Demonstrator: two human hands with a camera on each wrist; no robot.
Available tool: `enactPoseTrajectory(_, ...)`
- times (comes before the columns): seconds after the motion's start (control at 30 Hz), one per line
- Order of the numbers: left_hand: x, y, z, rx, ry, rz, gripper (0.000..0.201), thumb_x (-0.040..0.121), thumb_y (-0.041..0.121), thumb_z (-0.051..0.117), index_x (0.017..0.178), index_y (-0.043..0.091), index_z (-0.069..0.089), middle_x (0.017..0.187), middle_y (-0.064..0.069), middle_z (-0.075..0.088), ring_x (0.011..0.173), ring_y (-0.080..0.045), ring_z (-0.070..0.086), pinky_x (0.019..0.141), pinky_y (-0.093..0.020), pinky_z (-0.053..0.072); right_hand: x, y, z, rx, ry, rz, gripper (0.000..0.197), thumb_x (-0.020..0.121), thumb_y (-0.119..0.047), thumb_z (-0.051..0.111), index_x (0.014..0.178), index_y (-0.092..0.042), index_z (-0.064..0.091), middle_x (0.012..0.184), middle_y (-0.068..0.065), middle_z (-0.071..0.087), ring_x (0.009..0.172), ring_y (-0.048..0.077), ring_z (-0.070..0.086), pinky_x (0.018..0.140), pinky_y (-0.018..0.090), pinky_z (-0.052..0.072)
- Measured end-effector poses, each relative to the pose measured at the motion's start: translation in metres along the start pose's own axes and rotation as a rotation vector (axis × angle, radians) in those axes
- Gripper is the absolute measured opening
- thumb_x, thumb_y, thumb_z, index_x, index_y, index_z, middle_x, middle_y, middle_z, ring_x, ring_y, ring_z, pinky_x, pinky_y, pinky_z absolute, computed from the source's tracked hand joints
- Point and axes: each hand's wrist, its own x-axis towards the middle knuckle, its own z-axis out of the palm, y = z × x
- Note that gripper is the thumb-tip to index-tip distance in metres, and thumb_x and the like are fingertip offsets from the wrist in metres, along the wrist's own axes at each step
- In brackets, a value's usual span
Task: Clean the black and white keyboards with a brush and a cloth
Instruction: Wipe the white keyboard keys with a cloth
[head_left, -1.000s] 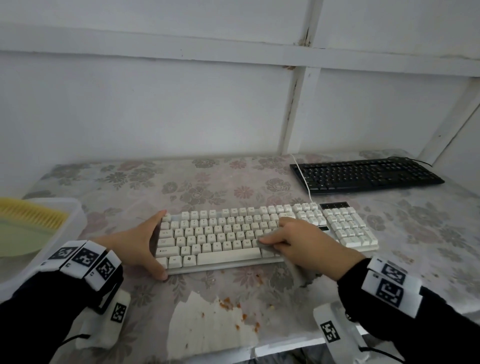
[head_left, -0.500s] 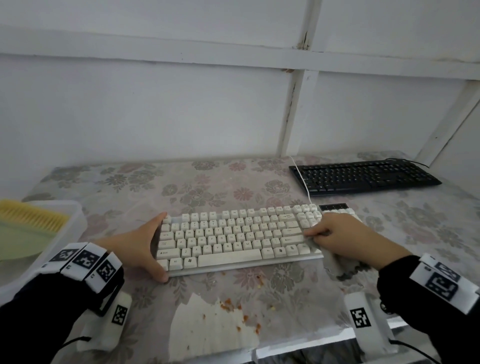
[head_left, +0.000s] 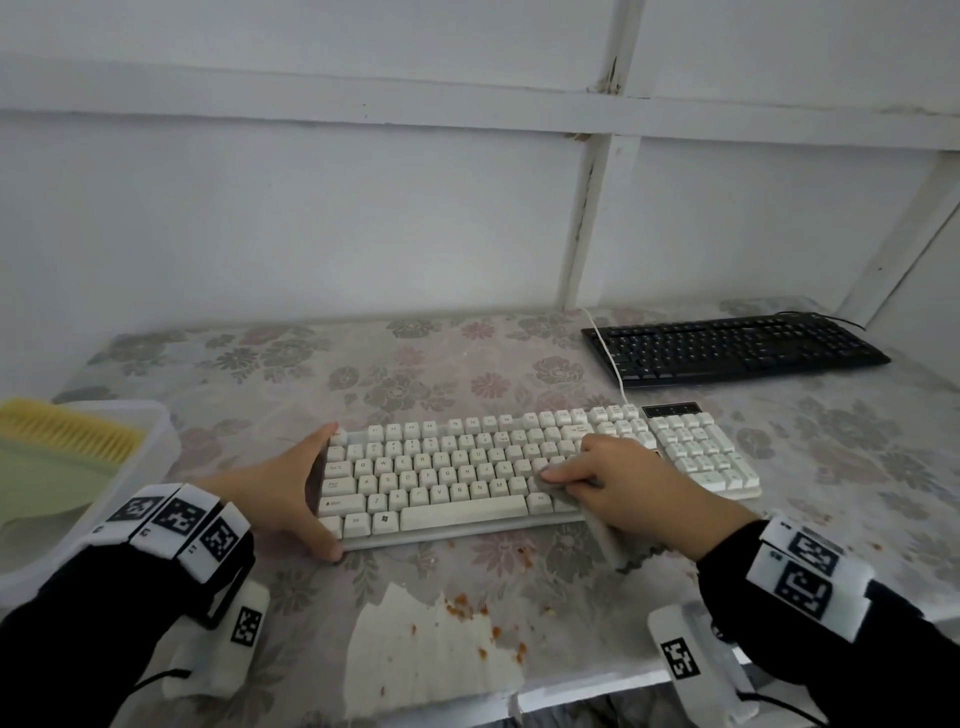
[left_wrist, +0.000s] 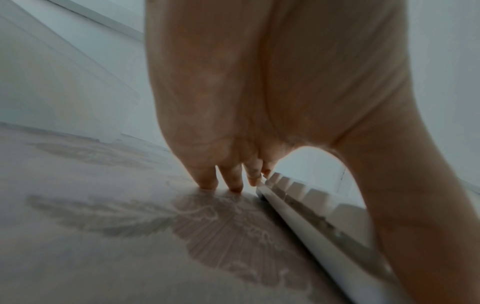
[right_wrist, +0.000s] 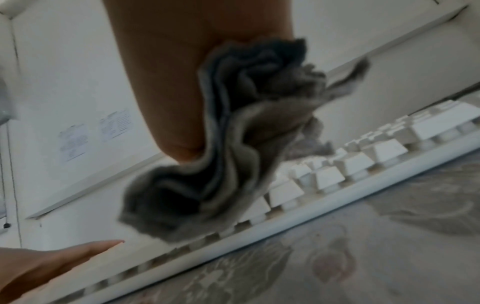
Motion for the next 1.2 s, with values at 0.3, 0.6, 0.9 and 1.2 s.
enactPoseTrajectory(0.3,-0.002,0.002,-0.001,0.004,-0.001,0.014,0.175,0.011,0.064,0.085,0.15,0.025,-0.012,0.152,0.008,0.022,0.126,-0.005,0.028,0.105,-0.022,0.027,-0.018,0.038,-0.022,-0.125,-0.029,0.19,0.029,0.097,-0.024,0.049,0.118,-0.031,0.067,0.065,-0.016,0.037,0.063,0.002,0.04,0.057,0.015,0.033)
enactPoseTrajectory(0.6,-0.002,0.002,0.001,0.005,0.024,0.003,0.169,0.015,0.057,0.086,0.151,0.024,-0.011,0.15,0.008,0.025,0.121,-0.005,0.032,0.099,-0.021,0.029,-0.022,0.036,-0.014,-0.251,-0.067,0.17,0.031,0.096,-0.022,0.045,0.112,-0.037,0.068,0.086,-0.007,0.037,0.089,0.019,0.055,0.076,0.03,0.046)
enactPoseTrajectory(0.9,-0.001,0.001,0.0,0.001,0.007,0.007,0.172,0.013,0.06,0.086,0.15,0.025,-0.012,0.143,0.013,0.027,0.123,-0.004,0.031,0.101,-0.02,0.028,-0.028,0.061,-0.024,-0.157,-0.008,0.21,0.029,0.097,-0.027,0.049,0.119,-0.039,0.064,0.078,-0.016,0.033,0.069,0.002,0.037,0.057,0.011,0.028)
enactPoseTrajectory(1.2,-0.001,0.002,0.0,0.015,0.006,0.017,0.173,0.013,0.062,0.085,0.15,0.024,-0.013,0.152,0.008,0.022,0.125,-0.004,0.029,0.102,-0.02,0.027,-0.045,0.078,-0.021,-0.063,0.038,0.272,0.029,0.097,-0.031,0.048,0.12,-0.042,0.061,0.081,-0.011,0.041,0.07,0.003,0.041,0.059,0.013,0.031)
